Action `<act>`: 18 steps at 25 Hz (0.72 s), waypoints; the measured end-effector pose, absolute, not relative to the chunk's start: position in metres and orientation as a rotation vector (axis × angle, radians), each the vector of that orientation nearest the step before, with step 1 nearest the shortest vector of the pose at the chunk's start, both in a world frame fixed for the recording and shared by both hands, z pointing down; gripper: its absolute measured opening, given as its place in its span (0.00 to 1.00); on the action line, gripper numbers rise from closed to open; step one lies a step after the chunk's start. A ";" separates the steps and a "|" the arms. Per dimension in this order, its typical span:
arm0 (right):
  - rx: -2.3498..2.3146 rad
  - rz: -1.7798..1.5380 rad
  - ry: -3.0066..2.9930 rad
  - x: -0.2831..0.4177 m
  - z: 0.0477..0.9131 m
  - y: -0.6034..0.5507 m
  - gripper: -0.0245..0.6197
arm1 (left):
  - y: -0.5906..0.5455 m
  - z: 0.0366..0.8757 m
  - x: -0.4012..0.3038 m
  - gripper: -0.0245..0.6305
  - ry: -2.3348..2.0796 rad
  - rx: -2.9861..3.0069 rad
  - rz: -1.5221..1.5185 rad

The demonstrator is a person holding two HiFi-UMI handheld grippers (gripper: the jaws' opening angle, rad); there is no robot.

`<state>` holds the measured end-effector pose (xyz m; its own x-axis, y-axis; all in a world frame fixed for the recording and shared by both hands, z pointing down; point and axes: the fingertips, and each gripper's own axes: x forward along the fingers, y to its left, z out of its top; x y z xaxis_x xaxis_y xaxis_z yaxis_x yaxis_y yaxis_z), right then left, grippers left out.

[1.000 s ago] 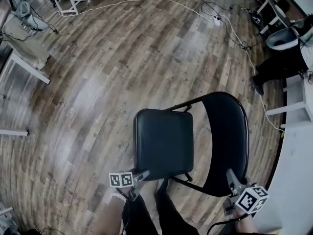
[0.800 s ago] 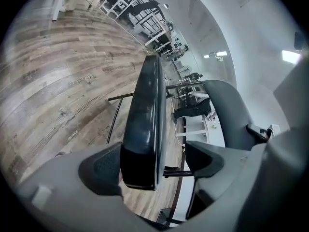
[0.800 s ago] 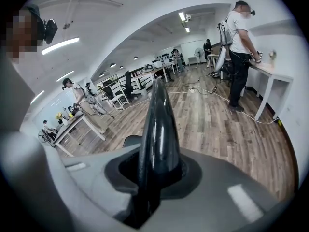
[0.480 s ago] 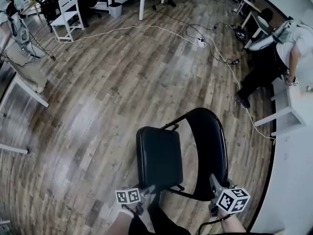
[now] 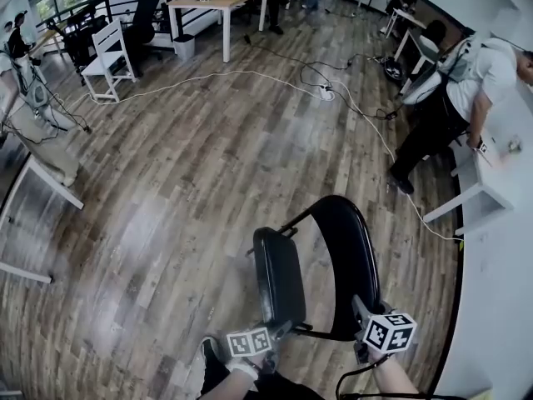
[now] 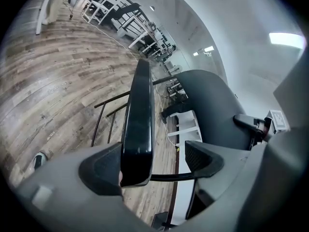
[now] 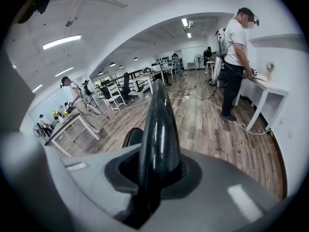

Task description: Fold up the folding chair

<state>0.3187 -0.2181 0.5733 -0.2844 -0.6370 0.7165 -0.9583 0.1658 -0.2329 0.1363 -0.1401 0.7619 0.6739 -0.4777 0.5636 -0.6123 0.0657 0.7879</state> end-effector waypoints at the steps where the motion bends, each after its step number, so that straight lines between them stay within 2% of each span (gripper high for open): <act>1: 1.507 0.928 -1.989 0.322 0.571 -0.219 0.15 | -0.142 0.757 0.146 0.67 -0.926 1.574 0.129; 13: 1.527 0.824 -1.946 0.340 0.552 -0.220 0.15 | -0.161 0.718 0.271 0.67 -0.851 1.618 0.095; 18: 1.535 0.792 -1.930 0.340 0.548 -0.219 0.15 | -0.166 0.713 0.299 0.67 -0.810 1.630 0.105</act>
<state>0.3396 -0.2190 0.5483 -0.2014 -0.6577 0.7258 -0.9780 0.1761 -0.1118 0.2991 -0.1659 0.7126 0.7490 -0.4410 0.4944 -0.5522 -0.0032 0.8337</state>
